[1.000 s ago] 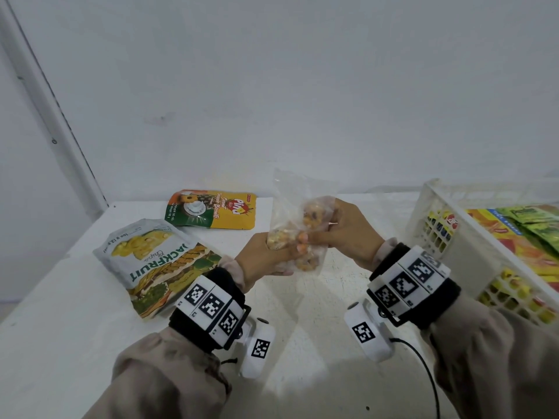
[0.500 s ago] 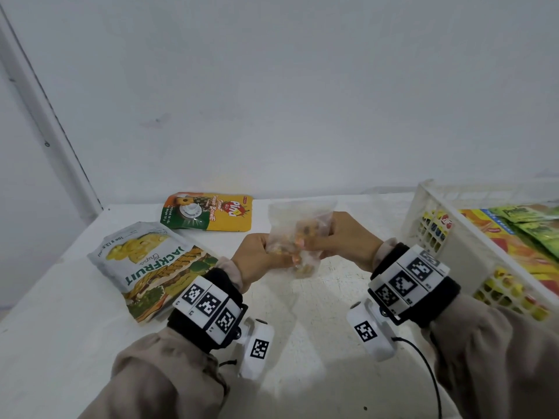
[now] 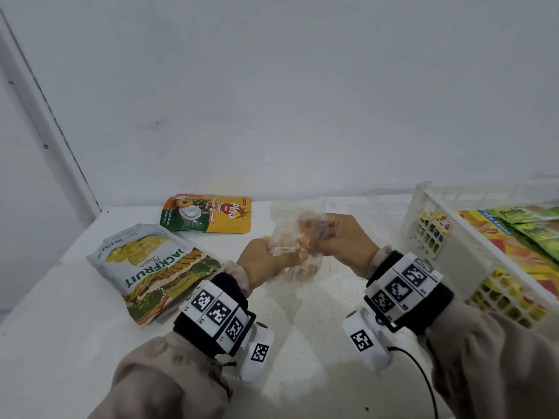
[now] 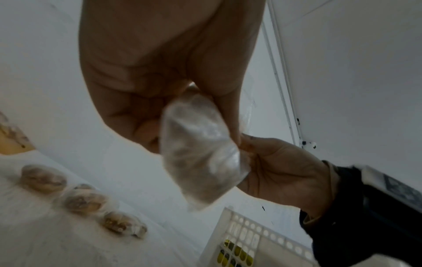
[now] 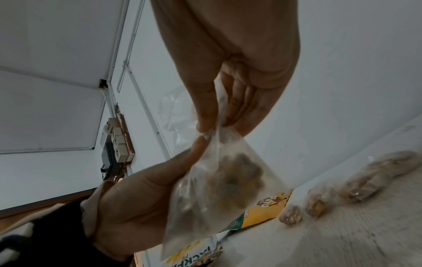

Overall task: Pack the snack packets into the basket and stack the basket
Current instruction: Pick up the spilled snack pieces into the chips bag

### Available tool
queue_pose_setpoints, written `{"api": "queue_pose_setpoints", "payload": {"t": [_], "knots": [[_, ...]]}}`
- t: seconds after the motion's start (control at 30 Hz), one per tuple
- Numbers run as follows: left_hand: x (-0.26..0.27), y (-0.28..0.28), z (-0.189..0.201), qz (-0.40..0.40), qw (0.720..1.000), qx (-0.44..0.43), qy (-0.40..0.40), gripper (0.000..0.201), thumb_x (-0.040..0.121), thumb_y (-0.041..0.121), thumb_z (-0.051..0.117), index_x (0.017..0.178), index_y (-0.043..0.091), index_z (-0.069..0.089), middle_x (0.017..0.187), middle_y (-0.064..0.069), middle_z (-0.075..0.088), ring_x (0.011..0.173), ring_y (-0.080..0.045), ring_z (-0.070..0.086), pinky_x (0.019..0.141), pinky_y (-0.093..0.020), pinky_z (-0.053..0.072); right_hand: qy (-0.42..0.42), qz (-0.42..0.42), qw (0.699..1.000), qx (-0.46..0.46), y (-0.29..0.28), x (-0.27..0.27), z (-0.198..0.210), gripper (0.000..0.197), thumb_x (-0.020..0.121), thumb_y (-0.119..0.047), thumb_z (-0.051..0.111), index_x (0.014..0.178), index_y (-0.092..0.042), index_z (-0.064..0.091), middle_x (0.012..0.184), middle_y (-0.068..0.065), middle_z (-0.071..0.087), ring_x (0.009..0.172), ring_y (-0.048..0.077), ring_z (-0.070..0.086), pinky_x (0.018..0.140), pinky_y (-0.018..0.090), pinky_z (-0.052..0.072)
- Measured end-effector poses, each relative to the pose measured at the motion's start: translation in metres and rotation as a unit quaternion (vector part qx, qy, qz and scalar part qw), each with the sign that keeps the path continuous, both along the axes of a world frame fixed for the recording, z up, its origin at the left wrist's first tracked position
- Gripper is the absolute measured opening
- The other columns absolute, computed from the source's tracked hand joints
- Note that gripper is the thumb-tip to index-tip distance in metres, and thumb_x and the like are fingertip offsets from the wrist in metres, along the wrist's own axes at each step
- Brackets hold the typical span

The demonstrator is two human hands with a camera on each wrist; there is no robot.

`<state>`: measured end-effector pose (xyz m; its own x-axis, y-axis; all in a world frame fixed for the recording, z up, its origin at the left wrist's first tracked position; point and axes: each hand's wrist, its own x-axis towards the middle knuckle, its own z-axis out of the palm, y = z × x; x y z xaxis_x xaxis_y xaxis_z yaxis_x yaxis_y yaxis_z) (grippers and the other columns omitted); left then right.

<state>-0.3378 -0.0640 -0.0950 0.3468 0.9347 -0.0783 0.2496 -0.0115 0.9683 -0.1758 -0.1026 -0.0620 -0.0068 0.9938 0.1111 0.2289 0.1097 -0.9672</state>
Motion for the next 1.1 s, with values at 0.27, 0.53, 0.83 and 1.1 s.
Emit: {"api": "queue_pose_setpoints", "payload": {"t": [0.27,0.53,0.83,1.1], "knots": [[-0.005,-0.002,0.002,0.010,0.997,-0.048,-0.063,0.008,0.074,0.007,0.073,0.077,0.009,0.066,0.069,-0.006,0.060,0.054,-0.011,0.048,0.048,-0.014,0.038,0.040,0.017,0.998,-0.053,-0.005,-0.001,0.010,0.023,0.084,-0.026,0.064,0.104,-0.016,0.061,0.090,-0.002,0.070,0.076,0.011,0.064,0.071,0.026,0.054],[-0.001,0.001,0.003,0.017,0.994,-0.071,-0.081,0.013,0.068,0.000,0.071,0.076,0.007,0.064,0.075,-0.011,0.060,0.068,-0.023,0.055,0.067,-0.030,0.043,-0.012,-0.033,0.997,0.072,-0.004,0.000,0.018,0.025,0.080,-0.010,0.069,0.098,-0.021,0.054,0.077,0.013,0.066,0.060,0.020,0.060,0.055,0.024,0.049],[-0.001,-0.005,0.005,0.010,0.994,-0.034,-0.102,0.012,0.073,0.014,0.075,0.080,0.012,0.066,0.074,-0.003,0.066,0.061,-0.009,0.058,0.048,-0.013,0.040,-0.248,0.009,0.960,0.128,-0.003,0.007,0.036,0.030,0.072,-0.027,0.078,0.094,-0.037,0.060,0.102,0.003,0.063,0.069,0.010,0.055,0.065,0.007,0.042],[0.003,-0.005,0.001,0.011,0.993,-0.042,-0.113,0.016,0.081,0.018,0.068,0.092,0.006,0.068,0.063,0.002,0.061,0.039,0.002,0.045,0.042,-0.011,0.036,-0.366,-0.004,0.917,0.158,0.001,0.012,0.043,0.015,0.088,-0.023,0.060,0.084,-0.011,0.068,0.082,0.001,0.061,0.078,0.015,0.055,0.068,0.011,0.036]]}}
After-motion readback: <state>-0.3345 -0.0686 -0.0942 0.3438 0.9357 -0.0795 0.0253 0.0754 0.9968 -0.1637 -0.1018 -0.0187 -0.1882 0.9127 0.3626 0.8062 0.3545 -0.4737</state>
